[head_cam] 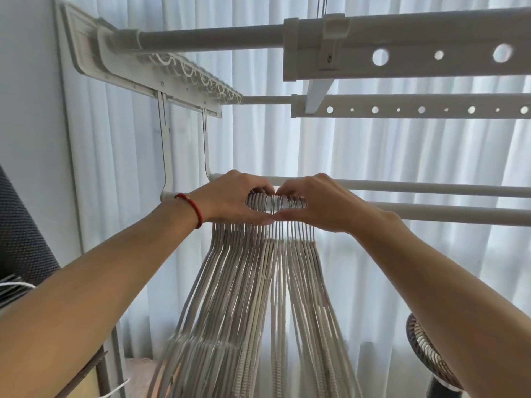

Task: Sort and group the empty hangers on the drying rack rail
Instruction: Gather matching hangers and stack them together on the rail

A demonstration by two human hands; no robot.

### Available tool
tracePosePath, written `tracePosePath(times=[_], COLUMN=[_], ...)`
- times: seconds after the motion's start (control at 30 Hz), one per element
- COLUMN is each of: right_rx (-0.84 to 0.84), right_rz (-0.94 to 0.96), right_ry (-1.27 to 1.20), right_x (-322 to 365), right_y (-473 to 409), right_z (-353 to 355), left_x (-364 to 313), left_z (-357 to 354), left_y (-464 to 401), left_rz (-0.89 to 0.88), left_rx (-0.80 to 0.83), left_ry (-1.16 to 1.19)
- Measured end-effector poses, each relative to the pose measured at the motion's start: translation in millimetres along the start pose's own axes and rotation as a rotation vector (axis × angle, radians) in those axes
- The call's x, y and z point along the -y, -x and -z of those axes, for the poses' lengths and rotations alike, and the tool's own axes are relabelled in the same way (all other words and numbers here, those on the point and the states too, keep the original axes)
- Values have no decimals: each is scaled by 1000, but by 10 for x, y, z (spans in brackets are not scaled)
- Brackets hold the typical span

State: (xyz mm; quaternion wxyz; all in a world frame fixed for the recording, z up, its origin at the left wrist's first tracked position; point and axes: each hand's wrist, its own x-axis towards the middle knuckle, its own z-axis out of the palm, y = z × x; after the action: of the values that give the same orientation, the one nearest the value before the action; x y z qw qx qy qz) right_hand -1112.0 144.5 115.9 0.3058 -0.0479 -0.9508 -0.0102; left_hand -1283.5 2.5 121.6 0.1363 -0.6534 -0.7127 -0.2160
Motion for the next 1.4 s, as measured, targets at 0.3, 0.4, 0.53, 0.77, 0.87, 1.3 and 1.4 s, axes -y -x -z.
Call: tracePosePath(times=[0.3,0.4,0.53,0.77,0.87,1.3,1.4], right_rx=[-25,-24,-22,-3,-4,-42,-43], right_rz=[-31,-37,-48,-49,-44,-84,-96], right_ry=[-26,-25,-38,-50,-34,-44,-48], right_x=[-38,-49,-50,-91,-144,-219,-198], right_y=[-2,-8,-22,-2,48,114,113], right_z=[-26,-19,-8,26,46,64,60], left_x=[0,4,23,35,16,-161,-173], left_z=[19,29,29,24,12,-99,-110], left_y=[6,14,8,8,8,-87,-105], left_rz=[12,9,5,-2,-21,-104,-98], left_rx=[-17,-17,-21,-11,-1,-54,-91], left_ry=[-12,-15,-18,-10,6,97,137])
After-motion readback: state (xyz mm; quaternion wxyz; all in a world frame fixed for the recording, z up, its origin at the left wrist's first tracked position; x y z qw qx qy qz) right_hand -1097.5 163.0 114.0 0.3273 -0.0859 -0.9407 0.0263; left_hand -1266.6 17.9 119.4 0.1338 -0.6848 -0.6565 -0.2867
